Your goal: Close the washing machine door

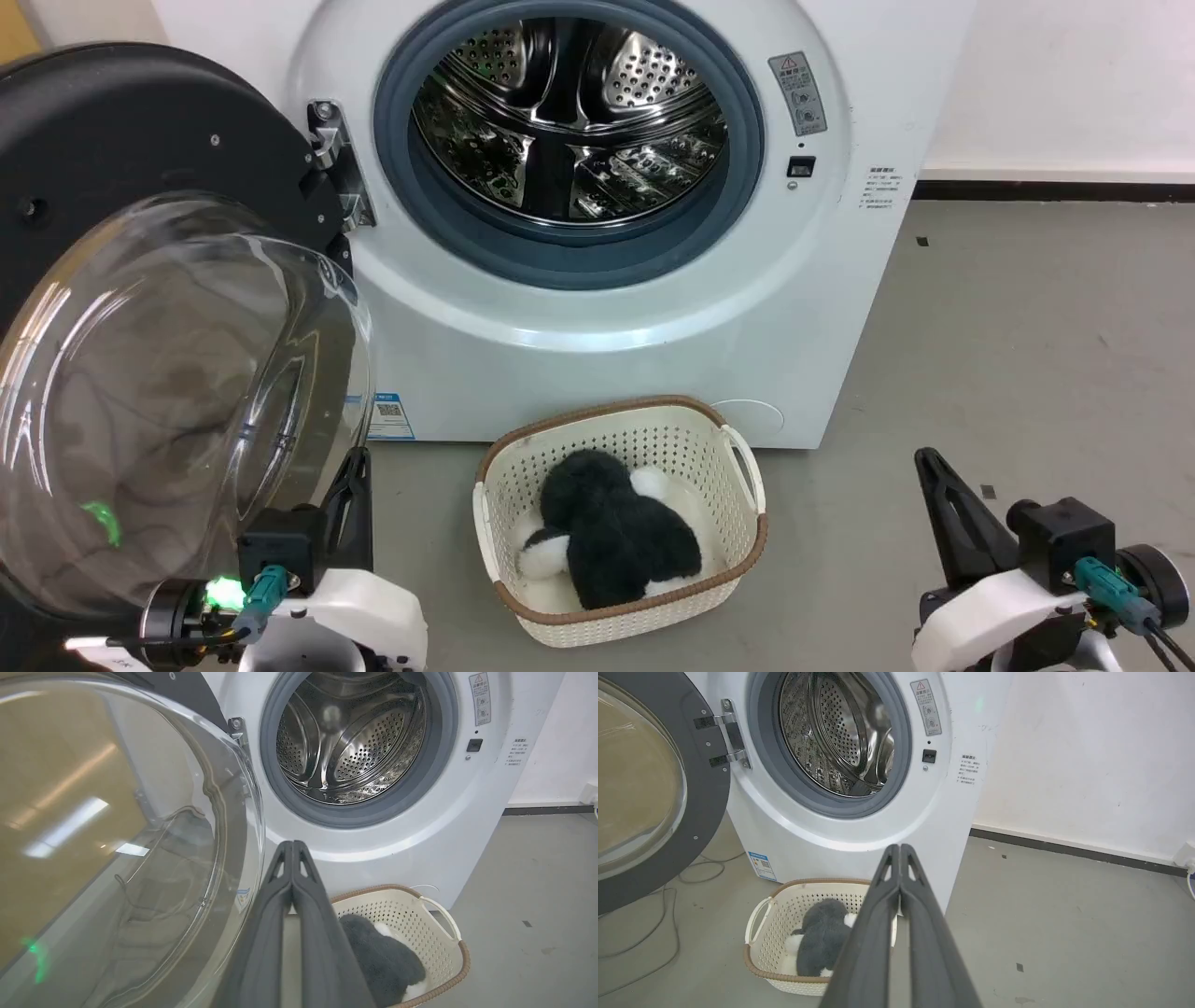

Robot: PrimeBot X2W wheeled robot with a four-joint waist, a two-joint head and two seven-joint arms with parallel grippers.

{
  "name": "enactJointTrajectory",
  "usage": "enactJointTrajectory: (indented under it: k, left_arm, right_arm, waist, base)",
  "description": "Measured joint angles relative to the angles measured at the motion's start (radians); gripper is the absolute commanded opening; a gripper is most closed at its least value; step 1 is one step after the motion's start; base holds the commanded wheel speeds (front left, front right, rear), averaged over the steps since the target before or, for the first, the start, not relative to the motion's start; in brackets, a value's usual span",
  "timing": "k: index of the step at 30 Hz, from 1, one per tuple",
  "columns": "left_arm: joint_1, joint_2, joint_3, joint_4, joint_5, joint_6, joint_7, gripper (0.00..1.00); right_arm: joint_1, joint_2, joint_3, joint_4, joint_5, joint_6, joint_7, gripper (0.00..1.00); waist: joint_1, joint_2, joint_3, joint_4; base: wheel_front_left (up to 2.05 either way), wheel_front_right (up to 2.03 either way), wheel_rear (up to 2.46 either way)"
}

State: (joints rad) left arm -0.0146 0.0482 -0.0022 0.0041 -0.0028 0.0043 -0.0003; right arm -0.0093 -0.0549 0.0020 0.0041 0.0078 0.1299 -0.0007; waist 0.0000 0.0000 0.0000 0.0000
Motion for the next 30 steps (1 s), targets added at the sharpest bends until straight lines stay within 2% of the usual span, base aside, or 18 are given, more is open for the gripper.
enactJointTrajectory:
  k: [30]
  left_arm:
    - [0.0,0.0,0.0,0.0,0.0,0.0,0.0,0.0]
  right_arm:
    - [0.0,0.0,0.0,0.0,0.0,0.0,0.0,0.0]
  waist:
    - [0.0,0.0,0.0,0.0]
  base:
    - [0.0,0.0,0.0]
